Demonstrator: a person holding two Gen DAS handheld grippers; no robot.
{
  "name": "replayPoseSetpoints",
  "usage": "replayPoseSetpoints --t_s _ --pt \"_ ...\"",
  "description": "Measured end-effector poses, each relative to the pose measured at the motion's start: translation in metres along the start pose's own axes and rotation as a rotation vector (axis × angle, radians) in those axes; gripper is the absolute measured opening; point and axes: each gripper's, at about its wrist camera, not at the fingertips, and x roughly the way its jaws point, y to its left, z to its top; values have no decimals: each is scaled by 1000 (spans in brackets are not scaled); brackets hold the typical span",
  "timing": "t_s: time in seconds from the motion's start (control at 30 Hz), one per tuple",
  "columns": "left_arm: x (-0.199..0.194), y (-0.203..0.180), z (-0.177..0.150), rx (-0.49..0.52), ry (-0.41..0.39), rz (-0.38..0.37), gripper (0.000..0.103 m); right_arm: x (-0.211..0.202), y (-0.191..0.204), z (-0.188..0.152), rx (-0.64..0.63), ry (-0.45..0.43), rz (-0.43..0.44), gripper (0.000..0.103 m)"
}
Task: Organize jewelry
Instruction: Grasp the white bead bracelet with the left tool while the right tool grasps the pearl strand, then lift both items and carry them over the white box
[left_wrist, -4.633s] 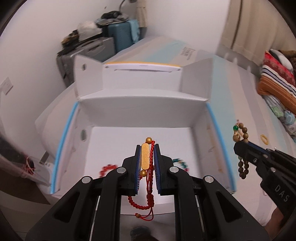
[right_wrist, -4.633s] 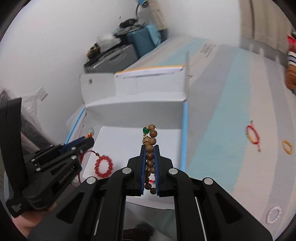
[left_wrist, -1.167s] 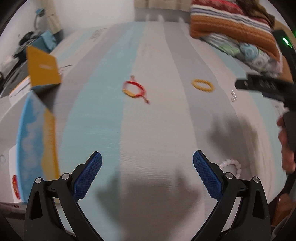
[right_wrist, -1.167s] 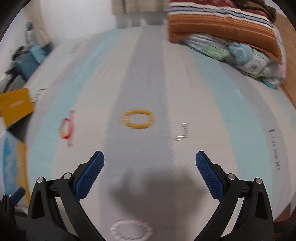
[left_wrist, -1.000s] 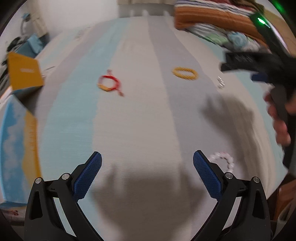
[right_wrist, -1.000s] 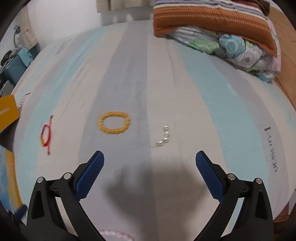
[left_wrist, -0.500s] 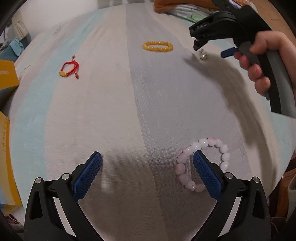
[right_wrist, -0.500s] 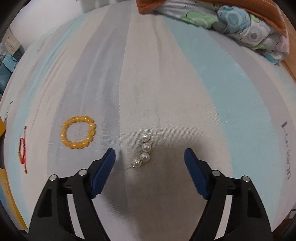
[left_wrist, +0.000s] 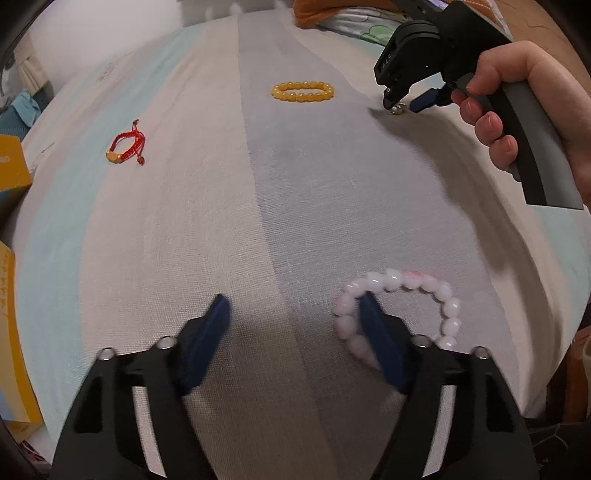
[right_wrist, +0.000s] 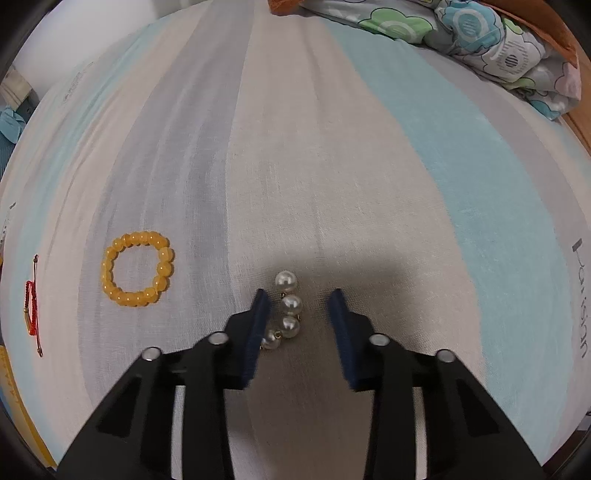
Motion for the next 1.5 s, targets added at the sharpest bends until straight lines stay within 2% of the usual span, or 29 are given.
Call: replayPoseSetpoints --t_s 0.07,0.1,0.17,0.23,0.43,0.77,1.23,1.5 --pt "-2 1 0 8 4 -11 47 0 0 0 0 2 -3 20" --pt "-3 2 -1 11 7 -17 43 -1 0 0 -4 6 1 18" --pt "-4 4 -2 14 17 -35 21 -2 -1 0 0 4 0 11" --pt "-5 1 -2 17 27 -52 9 -3 -1 0 1 1 0 11" --pt "-15 3 -2 1 31 -87 9 -9 -3 -4 5 -10 5 11" --pt "-46 11 5 -31 -23 -135 9 -44 -5 -19 31 -64 38 11" --pt "-87 45 23 -95 -87 -121 9 -115 10 -49 24 -156 88 11" --pt "-94 69 21 -141 -88 -76 9 -139 33 -80 -29 -171 106 11"
